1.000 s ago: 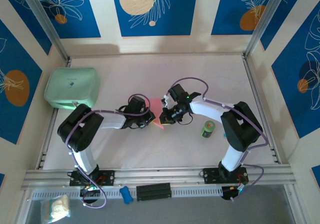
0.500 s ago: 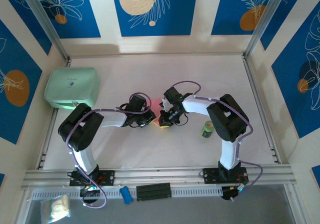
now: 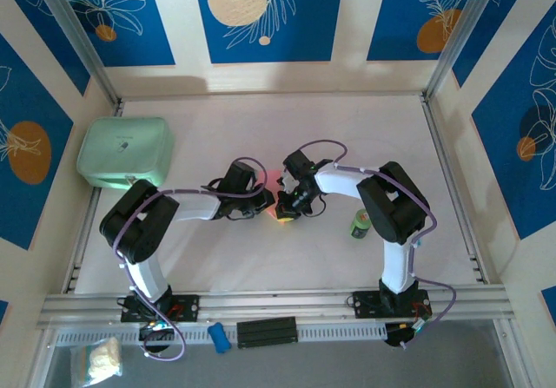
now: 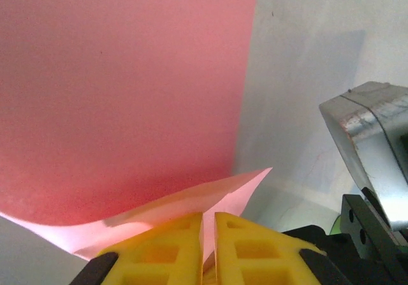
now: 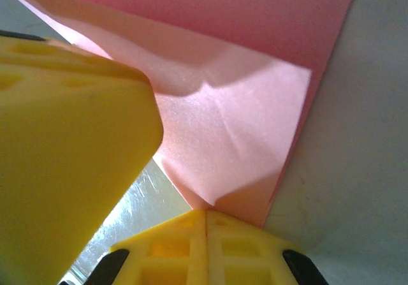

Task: Fold a paper plane with a square sheet of paper (pick it up from the middle)
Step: Third fold the triangle at the center of the table.

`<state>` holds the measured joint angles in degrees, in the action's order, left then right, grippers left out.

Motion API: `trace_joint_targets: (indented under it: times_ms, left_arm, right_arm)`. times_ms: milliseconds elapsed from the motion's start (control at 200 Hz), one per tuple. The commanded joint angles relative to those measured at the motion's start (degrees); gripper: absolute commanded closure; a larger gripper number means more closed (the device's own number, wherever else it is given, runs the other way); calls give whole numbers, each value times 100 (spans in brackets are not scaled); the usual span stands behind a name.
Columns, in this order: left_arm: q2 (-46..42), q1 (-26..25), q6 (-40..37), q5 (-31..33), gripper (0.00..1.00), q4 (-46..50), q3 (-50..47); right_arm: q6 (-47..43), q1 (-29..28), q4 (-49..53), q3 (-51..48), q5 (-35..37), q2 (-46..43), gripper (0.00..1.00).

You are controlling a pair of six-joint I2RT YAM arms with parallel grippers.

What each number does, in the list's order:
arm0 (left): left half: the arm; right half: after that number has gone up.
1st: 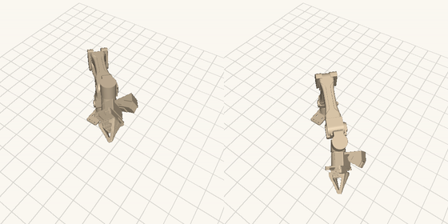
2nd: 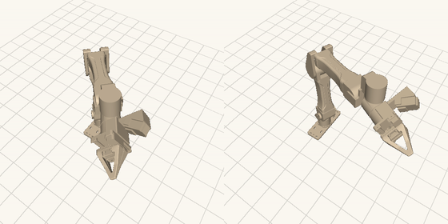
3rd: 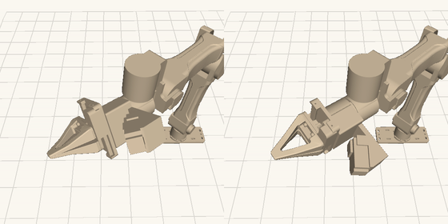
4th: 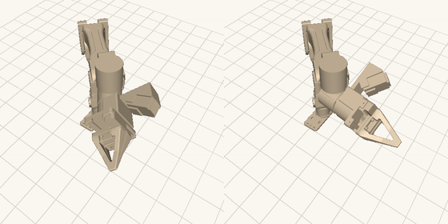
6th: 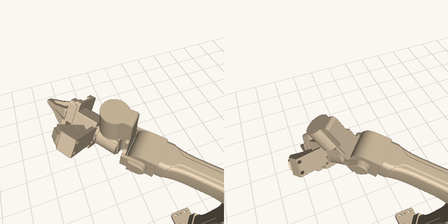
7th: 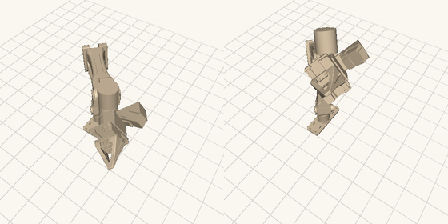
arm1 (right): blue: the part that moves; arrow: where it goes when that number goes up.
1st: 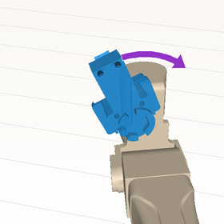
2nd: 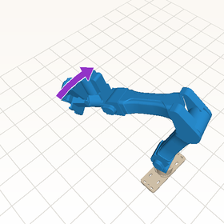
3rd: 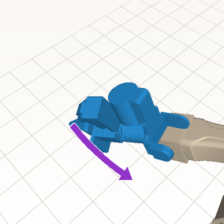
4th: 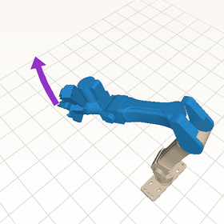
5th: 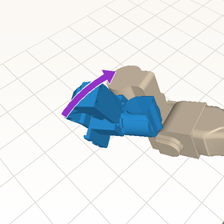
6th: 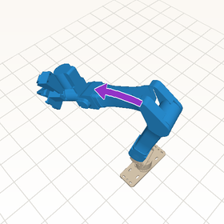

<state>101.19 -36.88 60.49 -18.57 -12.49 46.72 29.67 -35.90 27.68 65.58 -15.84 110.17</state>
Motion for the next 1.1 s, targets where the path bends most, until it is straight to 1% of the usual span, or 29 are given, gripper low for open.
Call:
trace_joint_targets:
  times_ms: [0, 210, 320, 475, 665, 930, 1096]
  left_arm:
    - [-15, -74, -124, 32, 88, 42, -101]
    - [111, -73, -154, 219, 88, 252, -94]
    - [148, -55, -267, 367, 88, 523, -49]
    - [156, 100, -470, 475, 89, 782, -40]
    - [123, 537, -823, 442, 88, 1012, -44]
    - [27, 1278, -1422, 450, 89, 1423, 63]
    - [-229, 1487, -1736, 550, 89, 1788, 293]
  right_arm:
    - [74, -16, 248, -8, 344, 285, 99]
    - [59, -2, 319, -45, 416, 329, 99]
    - [5, 3, 385, -70, 515, 332, 99]
    - [-110, 0, 516, -154, 718, 354, 99]
    - [-233, 4, 616, -269, 959, 378, 99]
    - [-260, 4, 625, -287, 1006, 403, 99]
    - [-238, 4, 608, -243, 964, 405, 99]
